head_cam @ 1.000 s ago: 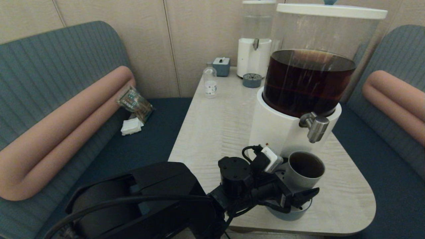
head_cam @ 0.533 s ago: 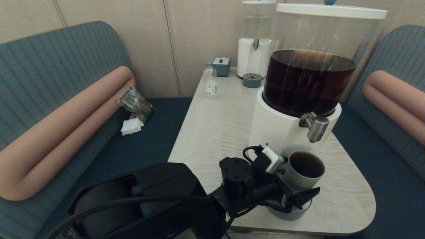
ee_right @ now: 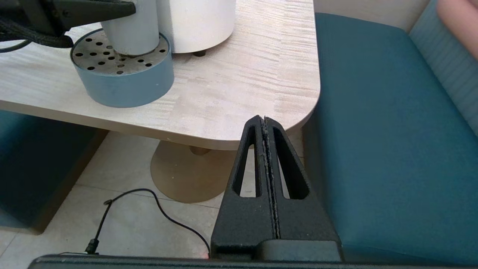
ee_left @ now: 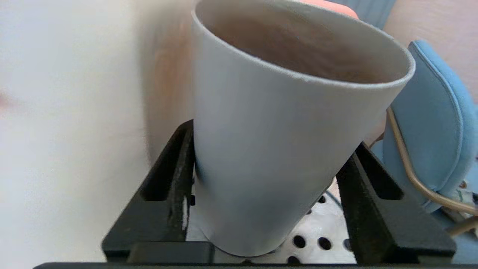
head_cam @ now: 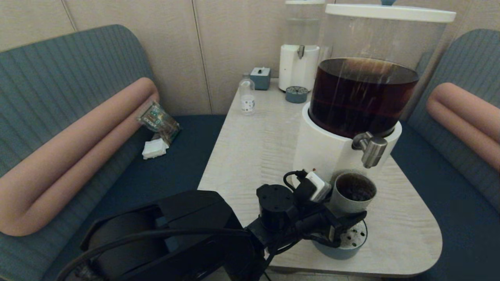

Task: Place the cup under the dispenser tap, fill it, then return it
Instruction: Place the cup next to the water dispenser

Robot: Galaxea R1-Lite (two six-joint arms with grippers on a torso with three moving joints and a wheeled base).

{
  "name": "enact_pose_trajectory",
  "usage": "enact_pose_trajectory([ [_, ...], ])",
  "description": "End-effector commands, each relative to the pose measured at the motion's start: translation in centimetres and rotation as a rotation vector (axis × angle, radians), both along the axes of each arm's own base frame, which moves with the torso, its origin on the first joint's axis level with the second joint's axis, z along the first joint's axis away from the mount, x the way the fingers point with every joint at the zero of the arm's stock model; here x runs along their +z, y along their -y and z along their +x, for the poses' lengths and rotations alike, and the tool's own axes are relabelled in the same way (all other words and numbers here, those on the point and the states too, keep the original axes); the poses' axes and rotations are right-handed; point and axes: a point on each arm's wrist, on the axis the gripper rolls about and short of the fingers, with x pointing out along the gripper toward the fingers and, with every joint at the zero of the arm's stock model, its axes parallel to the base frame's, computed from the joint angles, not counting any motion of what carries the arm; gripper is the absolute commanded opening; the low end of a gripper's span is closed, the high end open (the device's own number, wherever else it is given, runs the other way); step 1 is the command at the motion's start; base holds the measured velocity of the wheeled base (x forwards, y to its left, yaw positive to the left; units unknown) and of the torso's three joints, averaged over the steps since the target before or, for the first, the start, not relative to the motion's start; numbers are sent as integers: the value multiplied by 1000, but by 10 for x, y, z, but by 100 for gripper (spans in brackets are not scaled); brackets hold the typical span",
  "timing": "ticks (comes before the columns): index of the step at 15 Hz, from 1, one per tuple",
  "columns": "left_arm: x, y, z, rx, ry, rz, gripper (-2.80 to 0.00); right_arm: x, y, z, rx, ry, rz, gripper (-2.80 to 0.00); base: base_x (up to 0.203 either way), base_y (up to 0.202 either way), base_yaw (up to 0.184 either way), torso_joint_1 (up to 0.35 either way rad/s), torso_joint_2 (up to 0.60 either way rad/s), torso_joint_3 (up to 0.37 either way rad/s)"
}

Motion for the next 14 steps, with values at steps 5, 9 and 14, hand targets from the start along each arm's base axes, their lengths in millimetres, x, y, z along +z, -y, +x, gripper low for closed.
enact_pose_trajectory([
  [5,2,1,-1,-7,9,-11,-280,0,0,0,1,1,0,-280,0,0,0,0,0,0],
  [9,3,0,-2,-8,8,-11,-280,0,0,0,1,1,-1,-280,0,0,0,0,0,0],
  [14,4,0,-2,-8,7,-10,-280,0,0,0,1,1,-1,-280,0,0,0,0,0,0],
])
